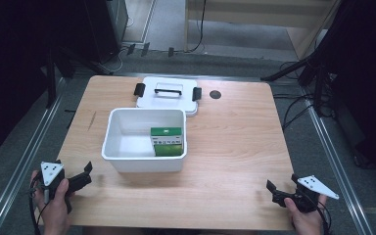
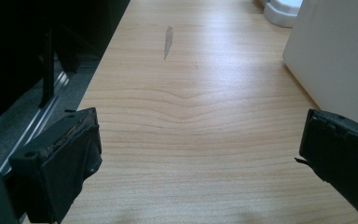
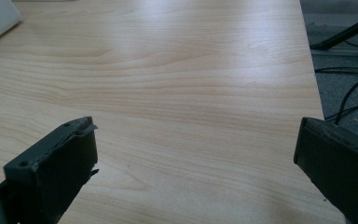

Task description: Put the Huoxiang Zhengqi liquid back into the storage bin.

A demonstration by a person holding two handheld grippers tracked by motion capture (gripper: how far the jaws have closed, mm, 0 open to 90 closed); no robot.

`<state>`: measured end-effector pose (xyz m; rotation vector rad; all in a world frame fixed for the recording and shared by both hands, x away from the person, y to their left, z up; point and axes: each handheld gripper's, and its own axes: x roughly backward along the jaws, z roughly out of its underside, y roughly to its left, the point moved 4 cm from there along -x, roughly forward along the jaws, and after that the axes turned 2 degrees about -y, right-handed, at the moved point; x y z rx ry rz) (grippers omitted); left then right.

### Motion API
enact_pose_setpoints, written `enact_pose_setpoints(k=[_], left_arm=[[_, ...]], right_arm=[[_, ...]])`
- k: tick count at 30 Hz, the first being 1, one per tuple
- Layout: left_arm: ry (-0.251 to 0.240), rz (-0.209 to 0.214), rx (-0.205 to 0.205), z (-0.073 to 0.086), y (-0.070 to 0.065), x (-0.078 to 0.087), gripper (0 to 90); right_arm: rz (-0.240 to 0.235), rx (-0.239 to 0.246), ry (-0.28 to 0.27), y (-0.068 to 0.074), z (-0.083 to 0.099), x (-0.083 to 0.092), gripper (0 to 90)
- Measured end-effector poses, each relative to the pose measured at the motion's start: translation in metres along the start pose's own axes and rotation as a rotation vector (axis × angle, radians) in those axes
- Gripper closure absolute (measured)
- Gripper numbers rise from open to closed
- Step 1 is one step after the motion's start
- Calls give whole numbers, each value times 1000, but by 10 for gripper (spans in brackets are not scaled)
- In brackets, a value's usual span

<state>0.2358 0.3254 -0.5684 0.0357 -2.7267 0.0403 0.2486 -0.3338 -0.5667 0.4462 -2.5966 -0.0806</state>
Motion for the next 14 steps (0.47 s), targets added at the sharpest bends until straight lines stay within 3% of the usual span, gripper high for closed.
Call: enact_pose_setpoints(k=[3, 11, 14], left_arm=[[5, -5, -9, 0, -1, 0, 0], [24, -29, 14, 0, 3, -1, 0], [28, -35, 10, 0, 3, -2, 0]], right_arm=[[-7, -16, -6, -1, 0, 1, 0], [-28, -25, 15, -1, 0, -1, 4], [-27, -33, 20, -1, 0, -2, 50]])
